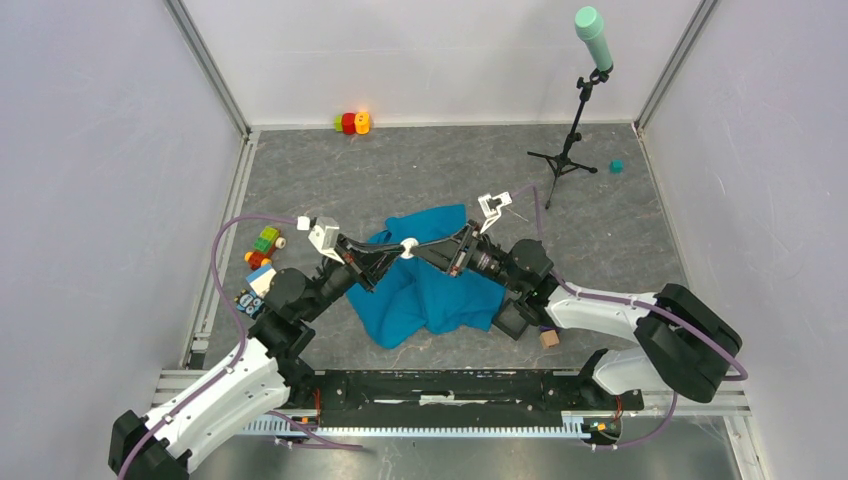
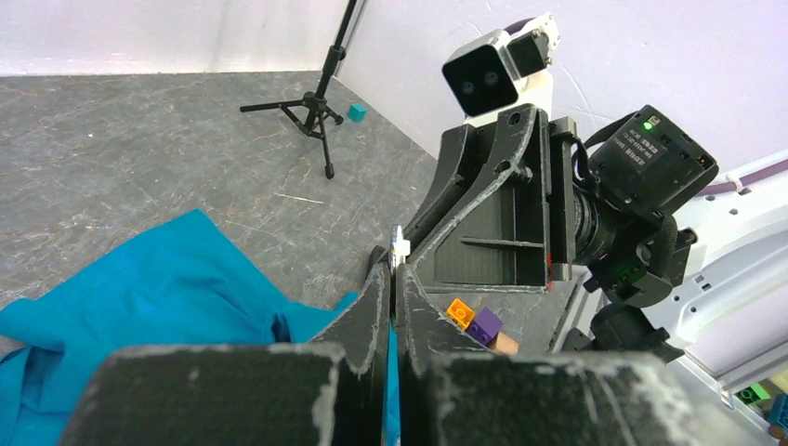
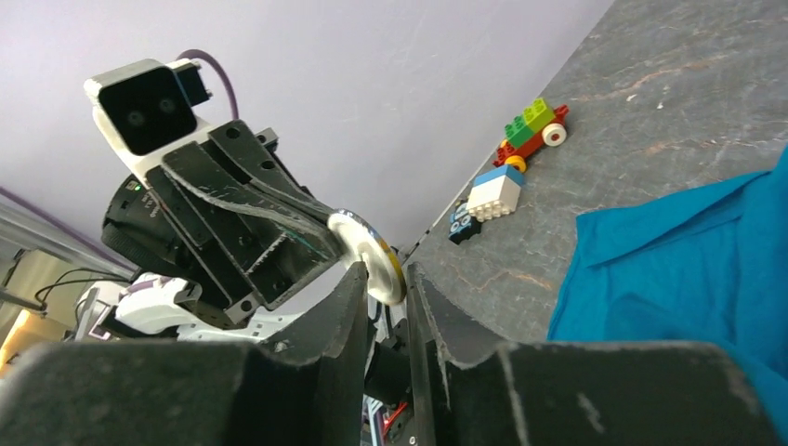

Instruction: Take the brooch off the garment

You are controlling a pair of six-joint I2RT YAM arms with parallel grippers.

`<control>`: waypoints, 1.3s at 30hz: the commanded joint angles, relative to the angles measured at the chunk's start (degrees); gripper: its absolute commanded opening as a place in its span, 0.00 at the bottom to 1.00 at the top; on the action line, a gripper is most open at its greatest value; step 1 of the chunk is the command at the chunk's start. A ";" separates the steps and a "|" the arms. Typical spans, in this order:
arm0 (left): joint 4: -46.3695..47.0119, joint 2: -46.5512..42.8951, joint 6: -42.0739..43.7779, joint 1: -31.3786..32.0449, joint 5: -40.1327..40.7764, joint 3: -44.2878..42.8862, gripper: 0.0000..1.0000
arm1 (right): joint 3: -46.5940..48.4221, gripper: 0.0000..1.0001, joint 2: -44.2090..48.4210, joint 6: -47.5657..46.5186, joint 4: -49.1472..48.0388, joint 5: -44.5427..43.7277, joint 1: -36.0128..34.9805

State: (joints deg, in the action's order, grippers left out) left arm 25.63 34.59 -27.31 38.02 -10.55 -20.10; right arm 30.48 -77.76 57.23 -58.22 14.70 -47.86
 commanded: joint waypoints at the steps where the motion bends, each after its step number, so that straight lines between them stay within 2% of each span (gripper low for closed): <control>1: 4.46 -0.52 1.77 0.41 1.45 -3.59 0.02 | -1.98 0.27 -1.11 -0.92 -0.52 -5.08 1.54; 8: 5.98 0.42 1.00 0.39 0.45 -3.76 0.02 | -1.13 0.25 -1.66 -0.97 -0.14 -3.60 1.54; 11: 5.24 0.48 1.05 0.39 1.38 -3.81 0.02 | -1.17 0.37 -1.11 -1.42 -0.14 -3.29 1.53; 15: 2.95 -0.01 1.59 0.39 3.59 -3.89 0.02 | -2.70 0.41 1.43 -4.06 -0.08 -3.60 2.18; 18: 1.64 0.21 3.59 0.39 4.11 -4.15 0.02 | -3.00 0.44 4.22 -9.45 2.99 -2.18 3.06; 20: 0.64 0.60 6.44 0.39 4.04 -4.31 0.02 | -1.69 0.50 6.36 -14.85 10.30 -1.50 3.46; 23: -2.95 0.73 11.12 0.39 5.45 -4.75 0.02 | 3.86 0.72 8.13 -27.11 30.33 -3.67 3.38; 26: -6.41 -0.38 12.26 0.39 9.58 -4.84 0.02 | 10.64 0.92 6.24 -40.57 50.01 -6.78 3.17; 28: -7.09 -1.65 12.51 0.41 12.57 -4.18 0.02 | 12.97 0.97 4.34 -46.27 57.50 -8.40 2.90; 30: -7.22 -2.86 12.30 0.41 15.02 -3.27 0.02 | 13.70 0.98 2.49 -48.84 61.48 -9.72 2.51; 36: -8.69 -4.58 11.93 0.37 17.70 -2.24 0.02 | 16.35 0.87 -4.79 -49.76 62.37 -12.06 0.76; 38: -9.17 -4.71 11.93 0.39 17.68 -2.21 0.02 | 18.92 0.77 -9.25 -49.62 61.82 -11.13 0.27; 39: -9.40 -4.62 11.94 0.40 17.68 -2.23 0.02 | 20.71 0.65 -11.11 -49.41 61.37 -10.84 0.31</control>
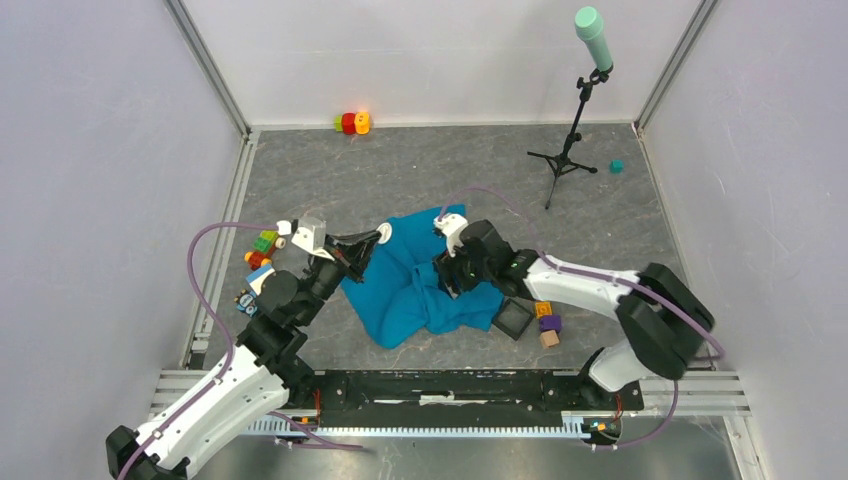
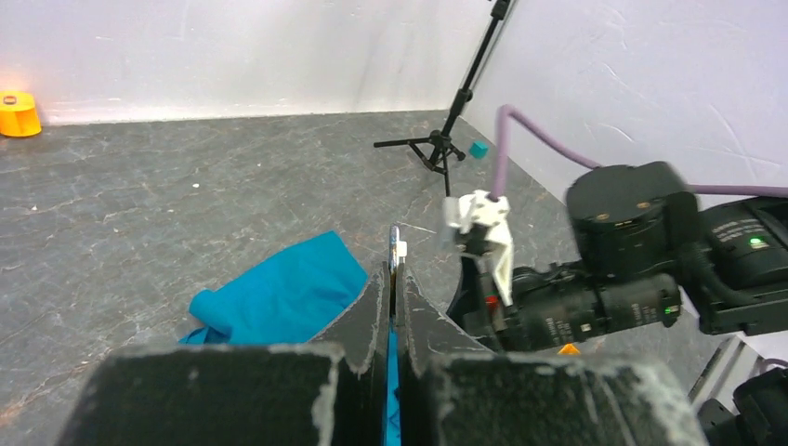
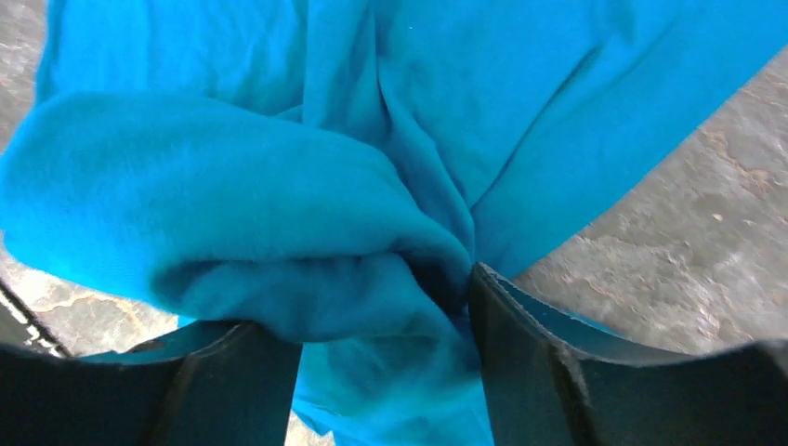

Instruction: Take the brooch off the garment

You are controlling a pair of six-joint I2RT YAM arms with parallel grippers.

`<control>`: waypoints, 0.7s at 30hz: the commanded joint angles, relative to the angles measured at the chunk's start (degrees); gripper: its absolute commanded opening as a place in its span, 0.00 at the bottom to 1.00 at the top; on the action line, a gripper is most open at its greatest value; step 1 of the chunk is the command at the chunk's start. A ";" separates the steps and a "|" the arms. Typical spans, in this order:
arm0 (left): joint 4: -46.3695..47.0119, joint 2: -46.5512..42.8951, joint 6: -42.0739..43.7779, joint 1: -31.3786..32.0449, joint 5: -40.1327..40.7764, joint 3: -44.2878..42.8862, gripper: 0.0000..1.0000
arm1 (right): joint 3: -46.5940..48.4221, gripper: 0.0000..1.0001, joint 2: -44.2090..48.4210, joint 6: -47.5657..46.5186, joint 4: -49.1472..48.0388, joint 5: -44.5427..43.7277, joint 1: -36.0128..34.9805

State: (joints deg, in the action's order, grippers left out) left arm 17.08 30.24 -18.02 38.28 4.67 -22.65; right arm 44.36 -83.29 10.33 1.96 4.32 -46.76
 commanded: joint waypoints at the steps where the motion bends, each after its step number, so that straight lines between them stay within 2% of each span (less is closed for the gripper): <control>1: -0.99 -0.26 2.73 0.08 2.36 0.33 0.02 | 8.78 0.51 -7.79 -2.41 0.92 -0.66 -0.78; 4: -1.18 -0.05 2.73 0.08 2.47 0.51 0.02 | 18.63 0.09 -13.62 -3.05 0.52 -3.79 -0.51; 6: -1.27 0.10 2.88 0.04 2.40 0.59 0.02 | 29.30 0.02 -17.21 -3.97 2.94 -7.72 0.50; 10: -2.50 -0.39 3.33 0.04 2.54 0.55 0.02 | 47.14 0.03 -20.14 -5.56 6.62 -12.22 3.34; 13: -3.28 -1.20 3.93 0.04 3.10 0.57 0.02 | 48.82 0.19 -17.59 -7.93 4.08 -12.17 4.55; 16: -3.16 -1.76 4.22 0.04 2.99 0.90 0.02 | 44.08 0.34 -14.50 -8.51 3.48 -11.32 5.29; 17: -2.95 -1.58 4.22 0.04 2.88 1.07 0.02 | 41.80 0.36 -13.55 -8.37 3.56 -9.78 5.68; 18: -2.66 -1.45 4.29 0.04 2.61 1.25 0.02 | 39.16 0.43 -12.57 -7.96 3.58 -8.72 6.15; 20: -1.45 -0.40 4.24 0.04 2.04 1.75 0.02 | 34.36 0.72 -10.18 -7.48 4.12 -6.75 7.06; 21: -0.80 0.14 4.16 0.04 1.37 1.82 0.02 | 32.23 0.81 -8.69 -7.35 4.77 -6.79 7.32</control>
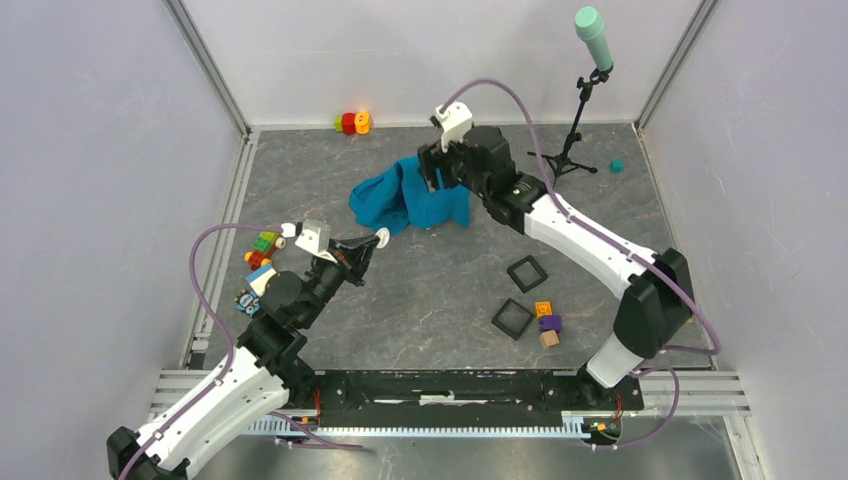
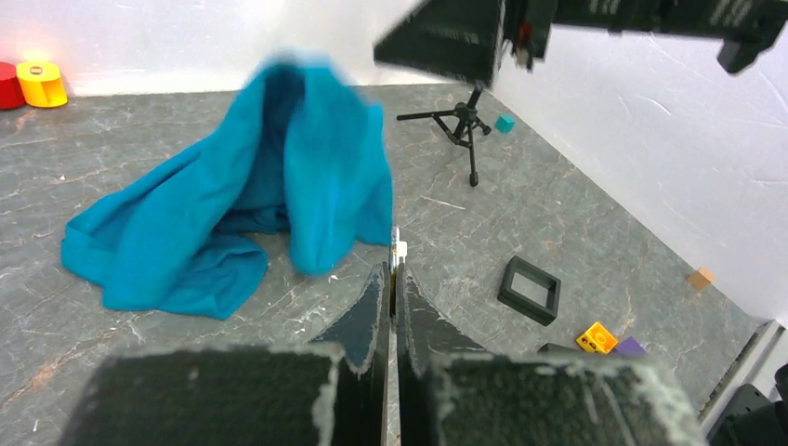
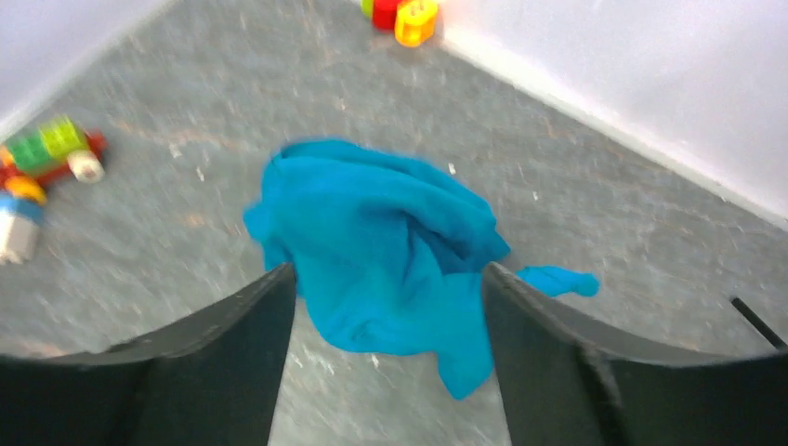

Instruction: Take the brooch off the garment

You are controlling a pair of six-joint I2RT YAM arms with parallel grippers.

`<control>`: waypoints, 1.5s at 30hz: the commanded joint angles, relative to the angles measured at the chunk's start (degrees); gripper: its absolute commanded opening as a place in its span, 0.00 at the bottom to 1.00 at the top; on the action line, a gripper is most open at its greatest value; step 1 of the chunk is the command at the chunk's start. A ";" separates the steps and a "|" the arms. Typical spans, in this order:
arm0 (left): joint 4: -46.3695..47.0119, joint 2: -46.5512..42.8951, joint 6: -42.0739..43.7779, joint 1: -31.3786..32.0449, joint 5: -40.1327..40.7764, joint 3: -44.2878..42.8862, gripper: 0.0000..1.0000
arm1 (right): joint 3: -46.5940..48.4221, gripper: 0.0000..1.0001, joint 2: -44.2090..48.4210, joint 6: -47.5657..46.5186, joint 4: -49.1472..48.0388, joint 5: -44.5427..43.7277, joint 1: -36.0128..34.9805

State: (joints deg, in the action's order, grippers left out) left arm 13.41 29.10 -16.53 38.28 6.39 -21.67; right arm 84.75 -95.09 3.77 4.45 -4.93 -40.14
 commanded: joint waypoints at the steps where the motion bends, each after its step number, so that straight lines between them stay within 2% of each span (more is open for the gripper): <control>1: 3.21 2.17 2.53 0.06 -1.23 0.84 0.02 | -10.83 0.84 4.87 -0.71 3.04 1.73 0.85; 6: 5.08 7.62 3.04 0.04 -7.49 0.26 0.02 | -27.01 0.98 16.99 -0.52 2.49 -5.42 1.10; 10: 9.04 11.90 3.17 0.13 -10.32 1.10 0.02 | -38.55 0.98 25.24 3.13 3.40 -6.79 5.04; 13: 10.85 14.50 3.05 0.19 -11.80 1.49 0.02 | -43.85 0.98 29.69 5.01 5.54 -4.83 8.73; 16: 16.50 17.34 2.27 0.21 -14.63 3.77 0.02 | -48.65 0.98 32.42 4.97 5.18 -4.40 10.43; 23: 27.59 23.90 2.42 0.87 -21.59 7.95 0.02 | -55.15 0.98 32.38 7.03 -0.09 8.91 23.55; 26: 32.44 24.64 3.40 1.09 -23.40 10.30 0.02 | -56.08 0.98 29.75 8.64 -2.58 18.33 29.04; 30: 34.08 24.36 4.96 1.12 -25.34 11.71 0.02 | -58.44 0.98 26.95 12.87 -8.34 28.65 33.65; 40: 33.89 22.75 6.38 1.18 -25.20 12.79 0.02 | -60.29 0.98 24.98 12.31 -8.65 30.19 32.85; 45: 33.53 22.40 6.38 1.22 -25.28 12.78 0.02 | -59.24 0.98 26.38 10.24 -4.62 24.77 27.64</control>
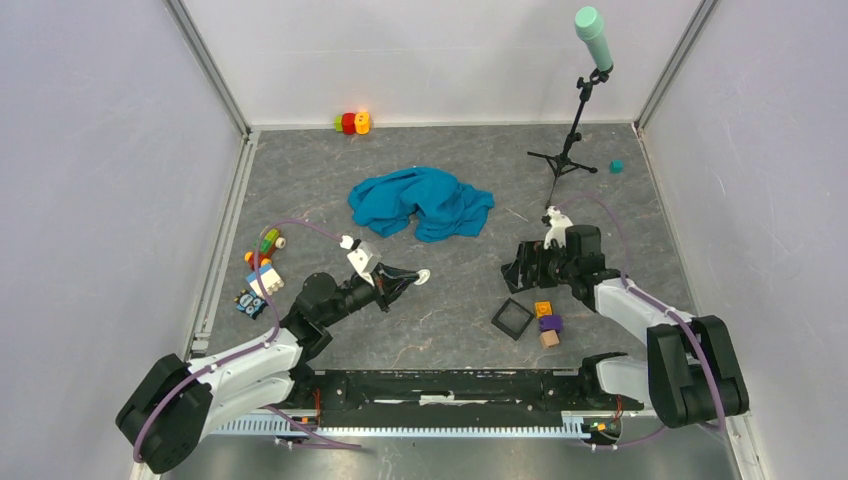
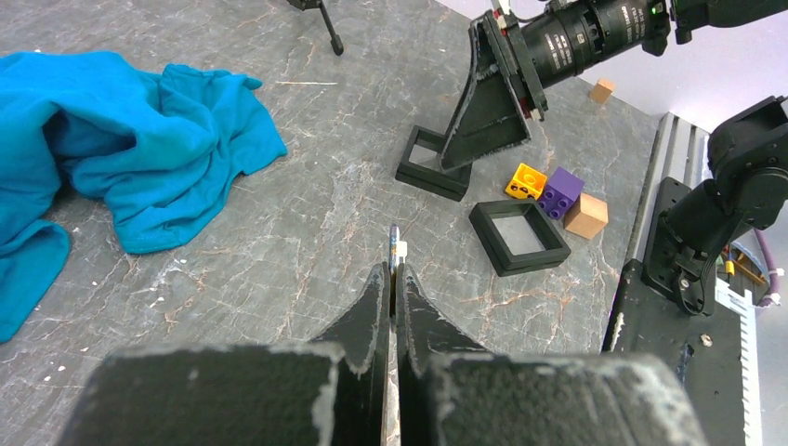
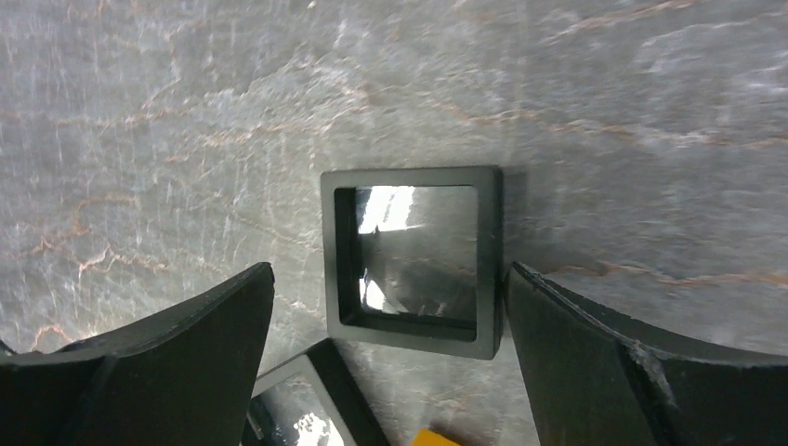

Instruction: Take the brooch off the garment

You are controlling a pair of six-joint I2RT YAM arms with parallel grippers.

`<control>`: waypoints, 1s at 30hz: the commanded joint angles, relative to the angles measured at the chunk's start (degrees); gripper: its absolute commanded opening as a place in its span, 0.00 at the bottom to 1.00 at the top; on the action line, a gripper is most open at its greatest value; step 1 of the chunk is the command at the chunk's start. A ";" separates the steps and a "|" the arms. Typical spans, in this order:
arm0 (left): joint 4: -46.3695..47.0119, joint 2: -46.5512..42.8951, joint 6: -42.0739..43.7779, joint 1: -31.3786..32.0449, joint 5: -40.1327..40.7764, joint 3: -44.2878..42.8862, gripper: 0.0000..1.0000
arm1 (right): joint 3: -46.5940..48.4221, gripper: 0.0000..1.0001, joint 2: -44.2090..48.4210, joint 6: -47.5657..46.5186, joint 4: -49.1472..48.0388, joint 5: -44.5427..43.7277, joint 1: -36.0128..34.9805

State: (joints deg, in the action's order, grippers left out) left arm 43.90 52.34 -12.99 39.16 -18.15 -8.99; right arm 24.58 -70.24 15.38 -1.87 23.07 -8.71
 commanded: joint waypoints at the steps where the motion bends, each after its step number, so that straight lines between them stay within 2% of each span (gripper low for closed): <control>1: 3.03 -0.75 2.89 0.39 -0.74 0.12 0.02 | 1.34 0.98 1.81 -1.63 1.71 -4.63 -5.14; 5: 3.03 -0.57 2.89 0.39 -0.80 0.14 0.02 | 4.44 0.98 2.13 -3.18 6.97 -11.32 -8.98; 12: 2.97 0.10 3.15 0.39 -0.70 -0.01 0.02 | 10.29 0.98 -0.47 -4.42 10.63 -22.67 -14.73; 23: 2.73 0.48 3.68 0.39 -0.31 0.03 0.02 | 12.34 0.98 -4.44 -4.19 10.49 -25.33 -15.98; 30: 2.56 0.76 3.70 0.40 -0.48 -0.15 0.02 | 11.99 0.98 -5.86 -4.12 9.04 -23.60 -16.95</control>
State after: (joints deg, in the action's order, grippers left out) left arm 43.88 52.80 -12.01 39.35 -18.17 -8.97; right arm 34.61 -75.66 11.86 8.93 -0.51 -25.06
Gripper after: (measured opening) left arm 0.043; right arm 0.979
